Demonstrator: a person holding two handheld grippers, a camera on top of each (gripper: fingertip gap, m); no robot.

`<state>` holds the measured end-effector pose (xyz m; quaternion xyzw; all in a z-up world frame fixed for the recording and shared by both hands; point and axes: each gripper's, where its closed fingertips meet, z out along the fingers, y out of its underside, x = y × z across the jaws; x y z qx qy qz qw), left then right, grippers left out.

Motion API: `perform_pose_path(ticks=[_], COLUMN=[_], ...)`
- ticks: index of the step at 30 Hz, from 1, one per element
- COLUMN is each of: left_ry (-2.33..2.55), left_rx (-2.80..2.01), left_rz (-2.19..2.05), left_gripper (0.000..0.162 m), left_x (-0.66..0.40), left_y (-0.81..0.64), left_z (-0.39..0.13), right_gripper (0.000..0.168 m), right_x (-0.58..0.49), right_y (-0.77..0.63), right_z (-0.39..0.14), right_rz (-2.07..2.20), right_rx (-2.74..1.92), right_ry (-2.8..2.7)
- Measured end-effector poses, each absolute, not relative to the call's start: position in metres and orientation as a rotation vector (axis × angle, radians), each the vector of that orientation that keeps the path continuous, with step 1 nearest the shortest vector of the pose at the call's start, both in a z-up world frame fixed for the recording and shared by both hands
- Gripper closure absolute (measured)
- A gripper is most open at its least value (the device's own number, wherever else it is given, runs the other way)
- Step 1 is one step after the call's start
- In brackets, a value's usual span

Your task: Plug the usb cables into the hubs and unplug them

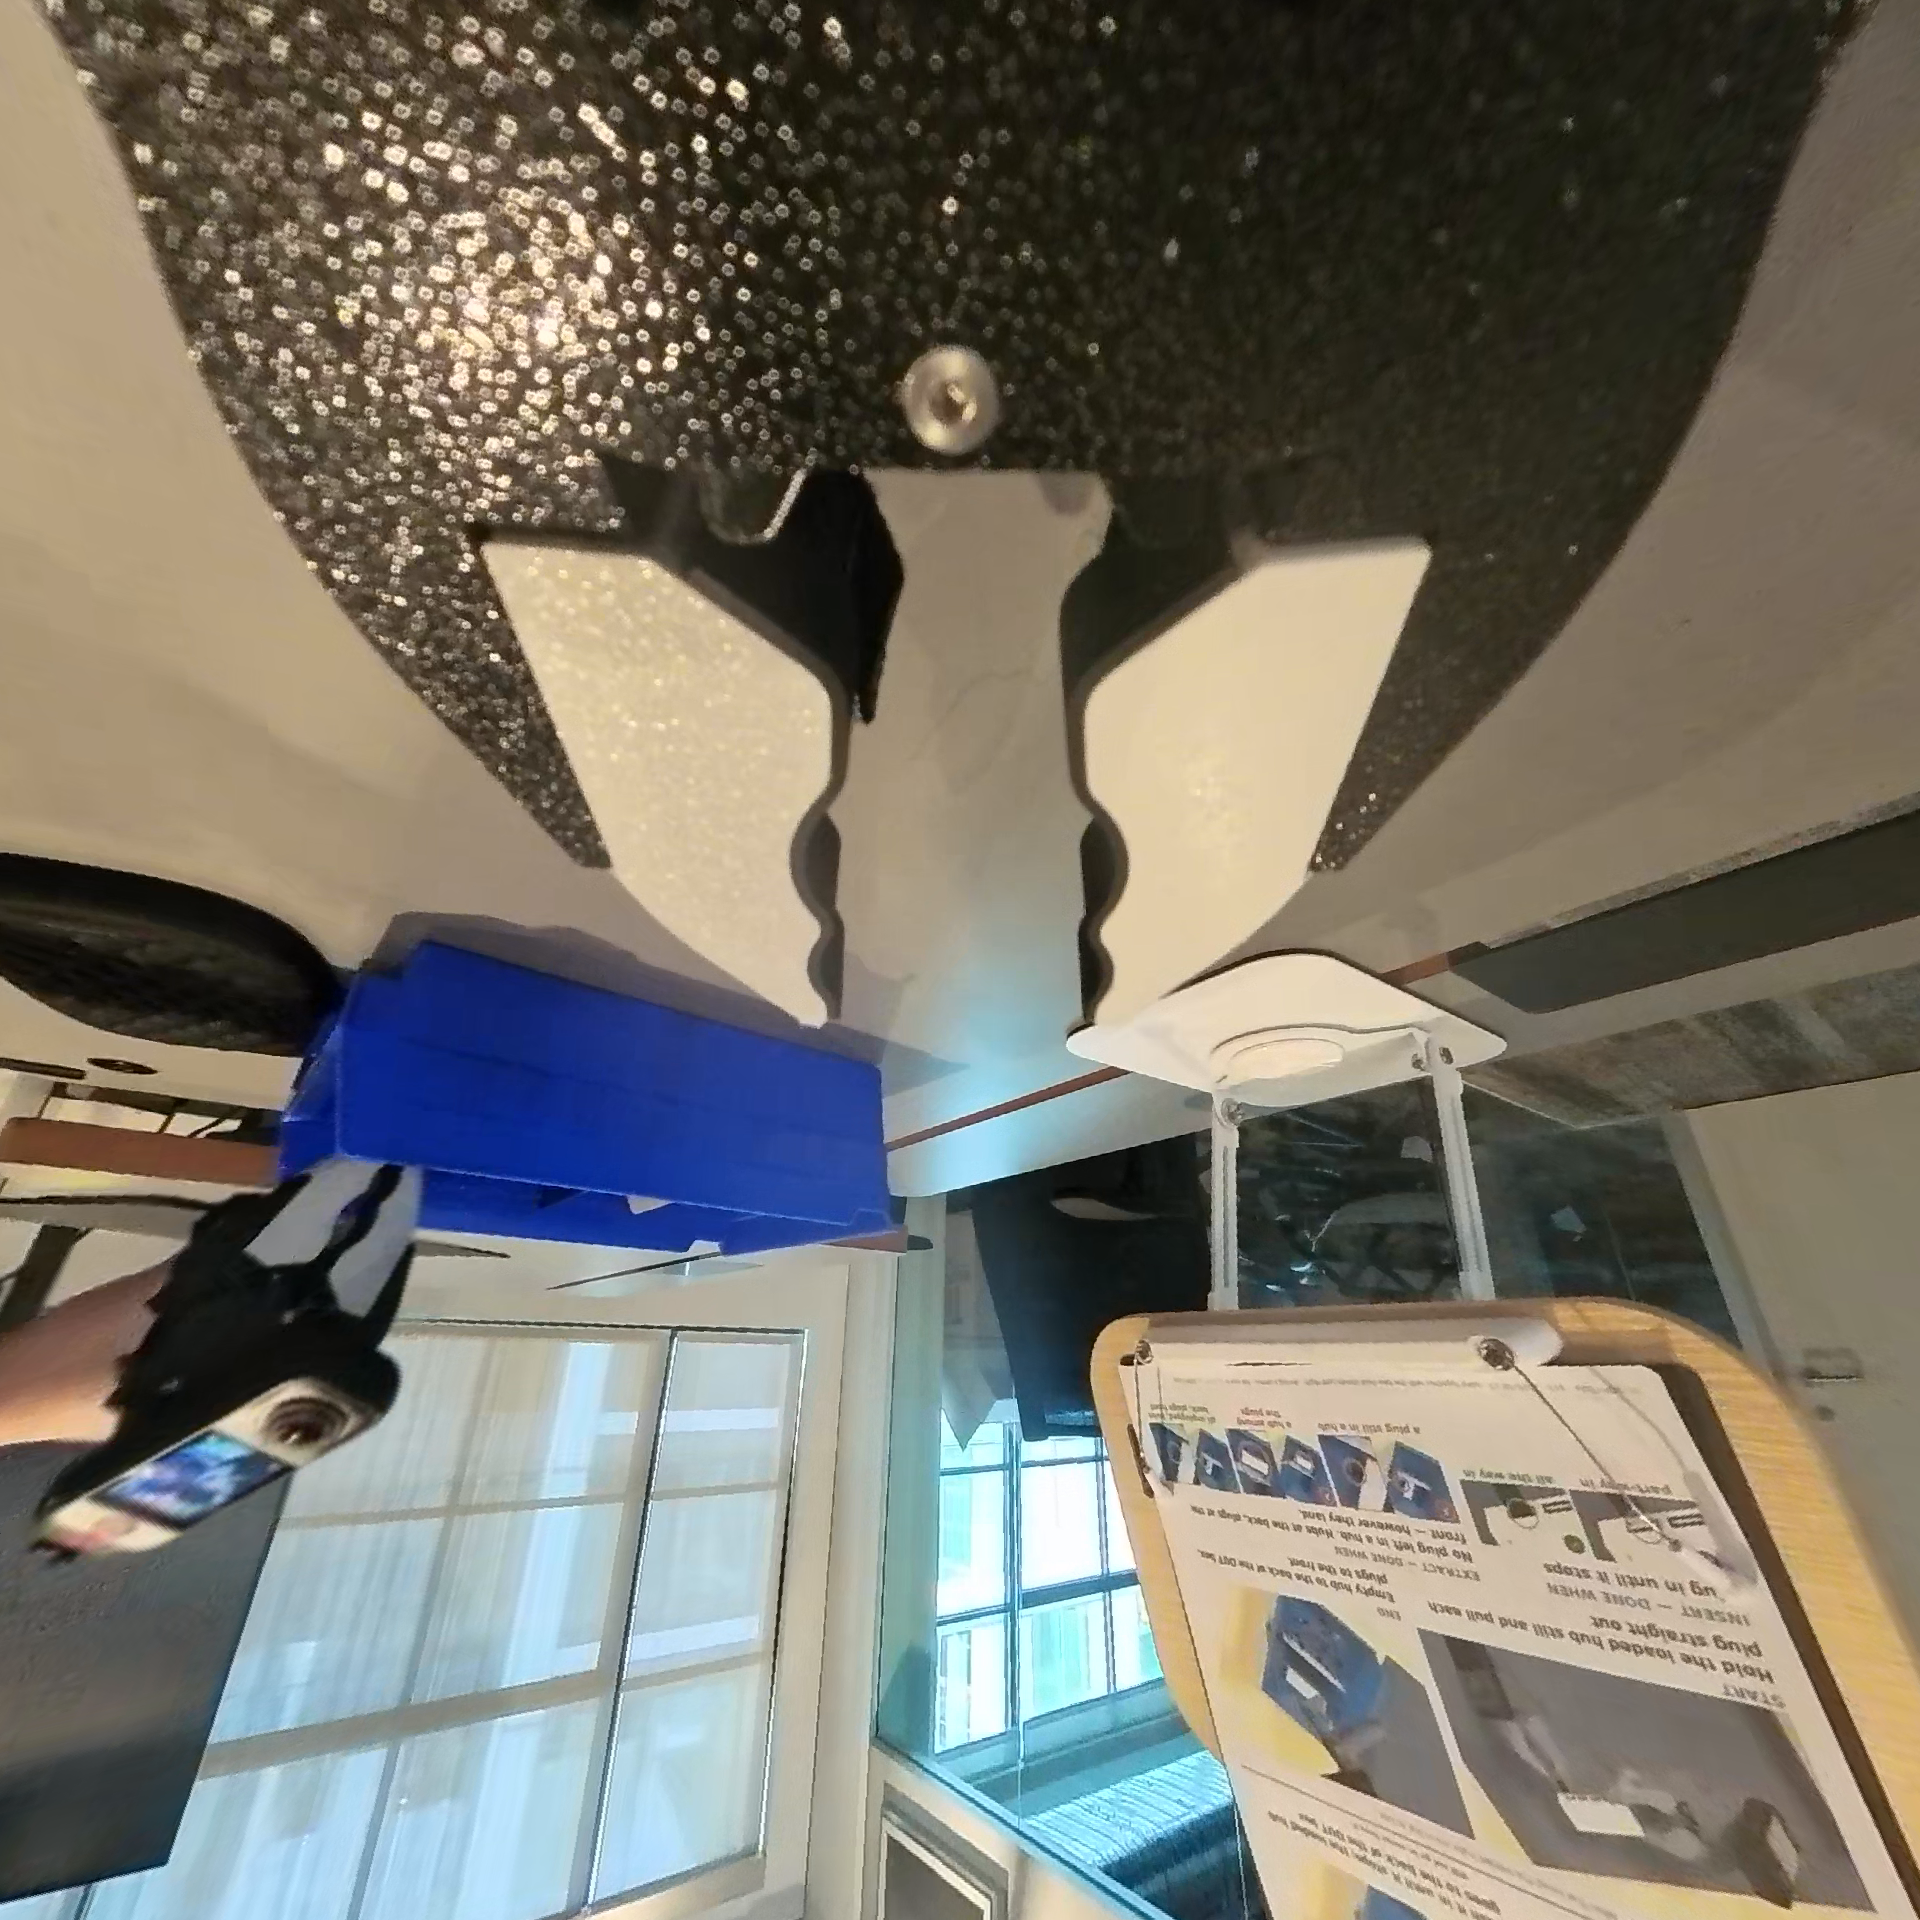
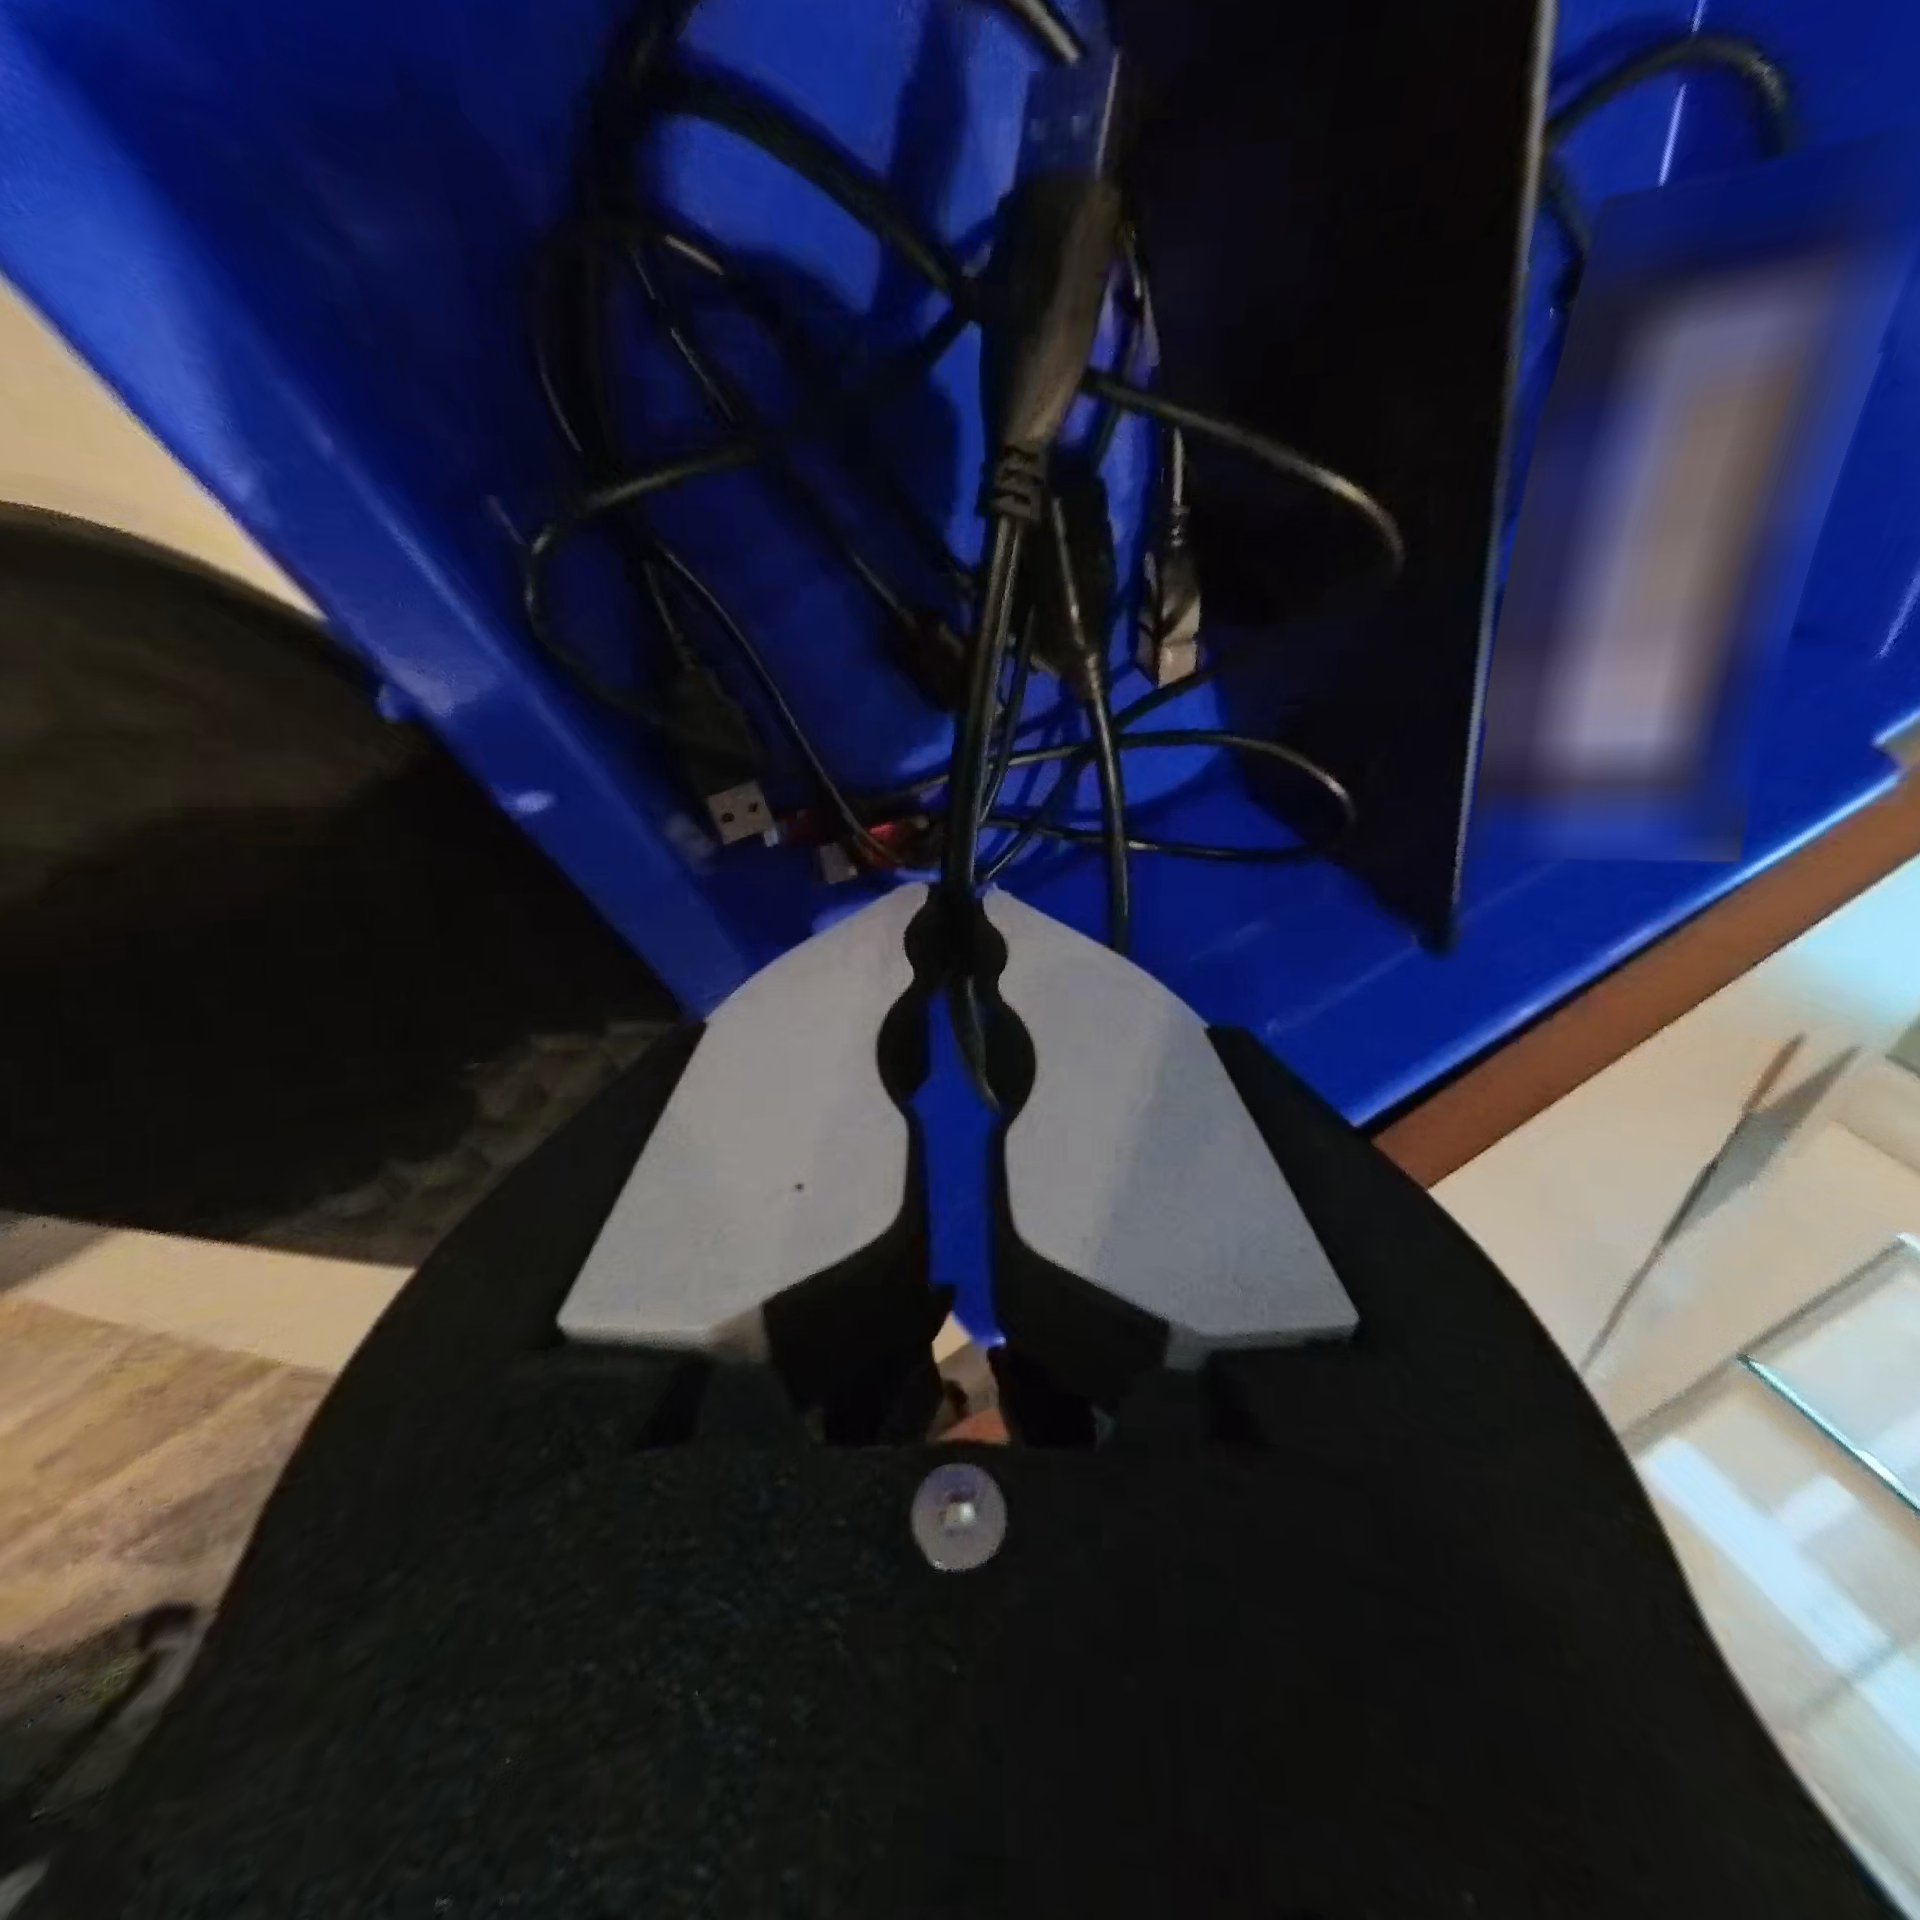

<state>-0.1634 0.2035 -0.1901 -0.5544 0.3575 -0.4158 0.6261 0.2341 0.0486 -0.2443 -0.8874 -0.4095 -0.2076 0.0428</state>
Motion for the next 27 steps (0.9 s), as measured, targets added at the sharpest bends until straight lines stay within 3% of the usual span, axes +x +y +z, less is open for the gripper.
perform_pose_path(ticks=[6, 7, 10, 13, 15, 19, 22, 27], left_ry=[0.842, 0.844, 0.844, 0.852, 0.852, 0.827, 0.813, 0.818], left_rx=[-1.267, -1.267, -1.272, -1.274, -1.275, -1.298, -1.303, -1.3], left_rz=[-0.941, -0.937, -0.931, -0.924, -0.92, -0.927, -0.931, -0.925], left_gripper=[0.119, 0.119, 0.119, 0.119, 0.118, 0.115, 0.114, 0.114], left_x=[-0.161, -0.161, -0.16, -0.159, -0.159, -0.16, -0.162, -0.162], left_y=[0.201, 0.201, 0.202, 0.202, 0.202, 0.206, 0.207, 0.207], left_z=[-0.191, -0.191, -0.194, -0.195, -0.195, -0.195, -0.195, -0.195], right_gripper=[0.156, 0.142, 0.124, 0.089, 0.077, 0.076, 0.087, 0.085], right_x=[0.222, 0.22, 0.223, 0.229, 0.234, 0.218, 0.193, 0.217], right_y=[0.049, 0.046, 0.047, 0.052, 0.054, 0.068, 0.082, 0.088], right_z=[-0.269, -0.27, -0.265, -0.249, -0.235, -0.194, -0.158, -0.167], right_rz=[-0.448, -0.408, -0.402, -0.479, -0.536, -0.505, -0.5, -0.671], right_rx=[-2.787, -2.825, -2.844, -2.785, -2.725, -2.48, -2.213, -2.226], right_ry=[-1.286, -1.244, -1.127, -1.034, -0.972, -0.806, -0.696, -0.672])
